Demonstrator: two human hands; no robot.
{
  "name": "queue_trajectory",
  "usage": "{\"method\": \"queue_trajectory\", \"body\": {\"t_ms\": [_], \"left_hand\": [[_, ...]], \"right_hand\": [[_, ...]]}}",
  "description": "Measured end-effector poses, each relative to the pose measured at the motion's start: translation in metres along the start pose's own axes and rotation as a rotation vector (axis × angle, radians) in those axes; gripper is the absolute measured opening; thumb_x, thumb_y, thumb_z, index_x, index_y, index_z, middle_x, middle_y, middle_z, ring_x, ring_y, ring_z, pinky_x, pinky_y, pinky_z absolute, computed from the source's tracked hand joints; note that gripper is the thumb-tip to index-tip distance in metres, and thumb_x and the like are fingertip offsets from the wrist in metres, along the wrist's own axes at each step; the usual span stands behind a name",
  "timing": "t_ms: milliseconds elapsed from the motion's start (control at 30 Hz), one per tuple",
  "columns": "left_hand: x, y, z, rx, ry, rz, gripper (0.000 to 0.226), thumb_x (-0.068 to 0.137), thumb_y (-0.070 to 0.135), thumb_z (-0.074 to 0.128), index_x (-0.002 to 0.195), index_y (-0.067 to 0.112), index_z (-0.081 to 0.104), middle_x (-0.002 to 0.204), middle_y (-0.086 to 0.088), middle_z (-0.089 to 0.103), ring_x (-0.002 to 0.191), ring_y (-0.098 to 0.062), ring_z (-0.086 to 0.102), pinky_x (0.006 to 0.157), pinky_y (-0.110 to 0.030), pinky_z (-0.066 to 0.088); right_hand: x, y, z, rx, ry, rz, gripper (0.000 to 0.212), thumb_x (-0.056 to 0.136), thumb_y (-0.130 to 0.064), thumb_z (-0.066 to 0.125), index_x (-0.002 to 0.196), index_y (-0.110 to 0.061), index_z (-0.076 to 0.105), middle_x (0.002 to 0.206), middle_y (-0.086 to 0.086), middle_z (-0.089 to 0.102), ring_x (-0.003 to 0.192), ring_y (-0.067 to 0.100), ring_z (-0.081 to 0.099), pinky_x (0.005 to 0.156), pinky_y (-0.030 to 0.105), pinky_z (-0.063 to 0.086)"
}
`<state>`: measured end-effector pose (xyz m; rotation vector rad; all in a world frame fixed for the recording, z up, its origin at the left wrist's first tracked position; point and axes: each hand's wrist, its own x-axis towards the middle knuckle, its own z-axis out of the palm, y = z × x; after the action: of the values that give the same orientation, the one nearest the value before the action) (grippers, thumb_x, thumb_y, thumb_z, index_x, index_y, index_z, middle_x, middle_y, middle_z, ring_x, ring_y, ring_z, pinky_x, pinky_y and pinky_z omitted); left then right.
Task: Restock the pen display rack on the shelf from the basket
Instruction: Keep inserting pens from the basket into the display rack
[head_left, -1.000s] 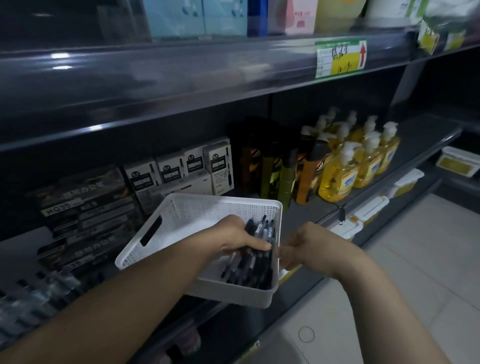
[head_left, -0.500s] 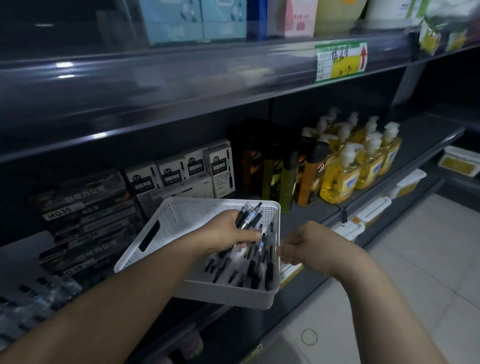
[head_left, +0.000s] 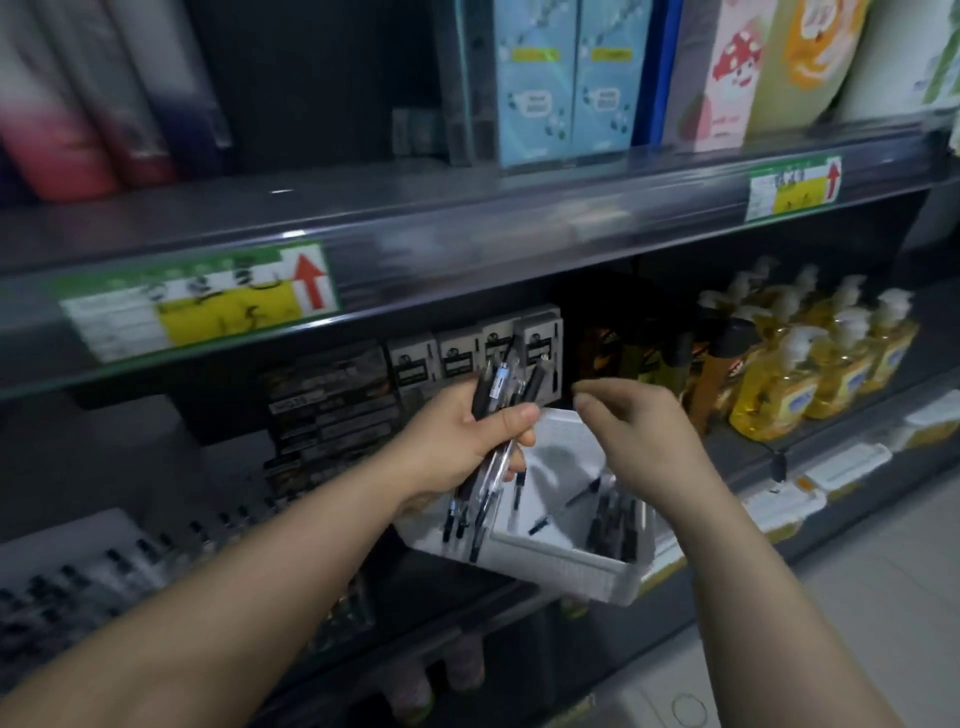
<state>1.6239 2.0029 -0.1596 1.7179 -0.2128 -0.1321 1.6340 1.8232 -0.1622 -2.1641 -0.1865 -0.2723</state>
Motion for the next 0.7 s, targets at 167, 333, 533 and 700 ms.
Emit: {"method": "queue_trajectory", "body": {"t_ms": [167, 333, 533, 700], "left_hand": [[-0.067, -0.017, -0.021, -0.131, 0.069, -0.038, 0.013, 0.087, 0.014, 0.065, 0.094, 0.007, 0.057, 0.072, -0.004, 0.065, 0.056, -0.014, 0.060, 0.053, -0.026, 0.050], [-0.124, -0.033, -0.048, -0.244, 0.151, -0.118, 0.021, 0.080, 0.019, 0.067, 0.098, 0.010, 0.062, 0.079, -0.005, 0.069, 0.063, -0.013, 0.063, 0.058, -0.026, 0.051], [-0.171, -0.053, -0.075, -0.276, 0.176, -0.205, 0.017, 0.088, 0.009, 0.063, 0.103, 0.015, 0.066, 0.092, -0.005, 0.075, 0.081, -0.016, 0.071, 0.074, -0.030, 0.056], [-0.183, -0.060, -0.086, -0.339, 0.175, -0.254, 0.018, 0.089, 0.000, 0.061, 0.107, 0.006, 0.063, 0.098, -0.013, 0.074, 0.090, -0.025, 0.071, 0.079, -0.034, 0.057]], "right_hand": [[-0.014, -0.043, 0.034, 0.575, -0.437, 0.106, 0.028, 0.092, -0.030, 0.059, 0.101, -0.005, 0.070, 0.081, 0.001, 0.066, 0.064, 0.011, 0.056, 0.057, 0.023, 0.046], [-0.031, -0.068, 0.080, 0.581, -0.746, 0.097, 0.024, 0.083, -0.004, 0.068, 0.106, 0.001, 0.067, 0.068, 0.000, 0.061, 0.055, 0.007, 0.050, 0.056, 0.020, 0.044], [-0.050, -0.088, 0.124, 0.506, -0.947, 0.079, 0.026, 0.082, 0.004, 0.067, 0.108, 0.008, 0.065, 0.064, 0.001, 0.061, 0.049, 0.005, 0.048, 0.055, 0.019, 0.044], [-0.053, -0.094, 0.139, 0.459, -1.008, 0.058, 0.023, 0.081, 0.006, 0.067, 0.103, 0.007, 0.065, 0.063, 0.002, 0.061, 0.049, 0.006, 0.050, 0.054, 0.017, 0.042]]}}
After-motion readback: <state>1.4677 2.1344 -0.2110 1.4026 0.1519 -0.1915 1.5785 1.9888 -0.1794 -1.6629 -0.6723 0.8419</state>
